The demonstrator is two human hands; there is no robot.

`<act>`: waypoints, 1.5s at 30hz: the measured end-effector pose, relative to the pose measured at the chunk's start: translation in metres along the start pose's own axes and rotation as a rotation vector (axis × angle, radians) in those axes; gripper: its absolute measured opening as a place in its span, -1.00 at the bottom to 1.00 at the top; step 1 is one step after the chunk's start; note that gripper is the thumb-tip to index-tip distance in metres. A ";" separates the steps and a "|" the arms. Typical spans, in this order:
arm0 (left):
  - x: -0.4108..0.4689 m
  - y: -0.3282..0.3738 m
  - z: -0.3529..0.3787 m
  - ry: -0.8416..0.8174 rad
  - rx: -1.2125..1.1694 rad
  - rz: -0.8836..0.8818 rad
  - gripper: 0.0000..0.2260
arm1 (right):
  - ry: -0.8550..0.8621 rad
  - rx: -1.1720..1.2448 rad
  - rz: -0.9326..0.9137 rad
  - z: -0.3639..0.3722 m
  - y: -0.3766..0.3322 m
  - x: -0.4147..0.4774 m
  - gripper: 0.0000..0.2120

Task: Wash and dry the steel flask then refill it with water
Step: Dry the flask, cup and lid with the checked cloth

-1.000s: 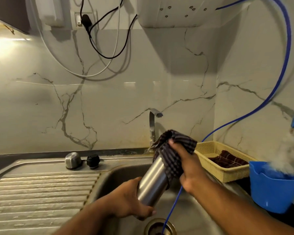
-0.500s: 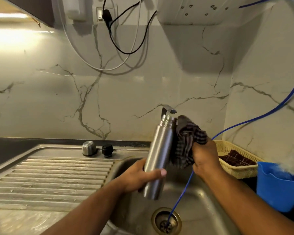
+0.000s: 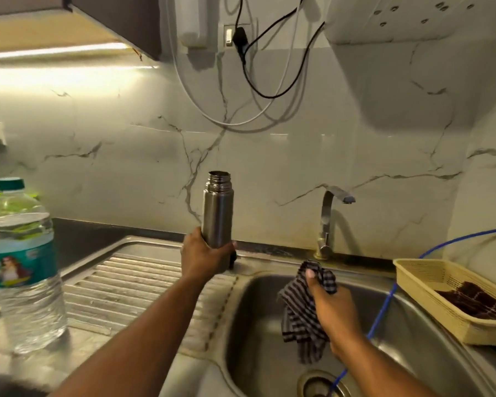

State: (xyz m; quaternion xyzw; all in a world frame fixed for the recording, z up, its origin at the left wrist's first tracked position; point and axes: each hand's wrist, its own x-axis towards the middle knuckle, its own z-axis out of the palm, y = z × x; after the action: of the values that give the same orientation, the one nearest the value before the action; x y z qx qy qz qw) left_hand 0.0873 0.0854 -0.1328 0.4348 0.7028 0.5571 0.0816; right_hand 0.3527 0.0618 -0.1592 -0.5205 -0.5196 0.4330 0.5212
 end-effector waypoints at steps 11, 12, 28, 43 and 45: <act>0.118 -0.062 -0.039 0.110 0.171 -0.153 -0.37 | -0.050 -0.019 -0.110 0.015 0.016 0.010 -0.67; 0.122 -0.068 -0.040 0.100 0.173 -0.167 -0.38 | -0.052 -0.010 -0.104 0.016 0.016 0.011 -0.68; 0.139 -0.093 -0.049 -0.016 0.179 -0.338 -0.22 | -0.069 -0.015 -0.087 0.017 0.017 0.006 -0.69; 0.097 -0.056 0.010 -0.293 0.667 0.047 -0.30 | -0.048 -0.026 -0.141 0.012 0.011 0.007 -0.70; 0.099 -0.062 0.013 -0.381 0.696 0.057 -0.29 | -0.063 -0.039 -0.138 0.013 0.013 0.008 -0.70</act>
State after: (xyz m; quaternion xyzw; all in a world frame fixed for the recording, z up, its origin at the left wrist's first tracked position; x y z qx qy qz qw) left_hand 0.0029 0.1641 -0.1539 0.5512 0.8097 0.1970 0.0428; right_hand 0.3419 0.0722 -0.1728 -0.4798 -0.5787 0.4018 0.5229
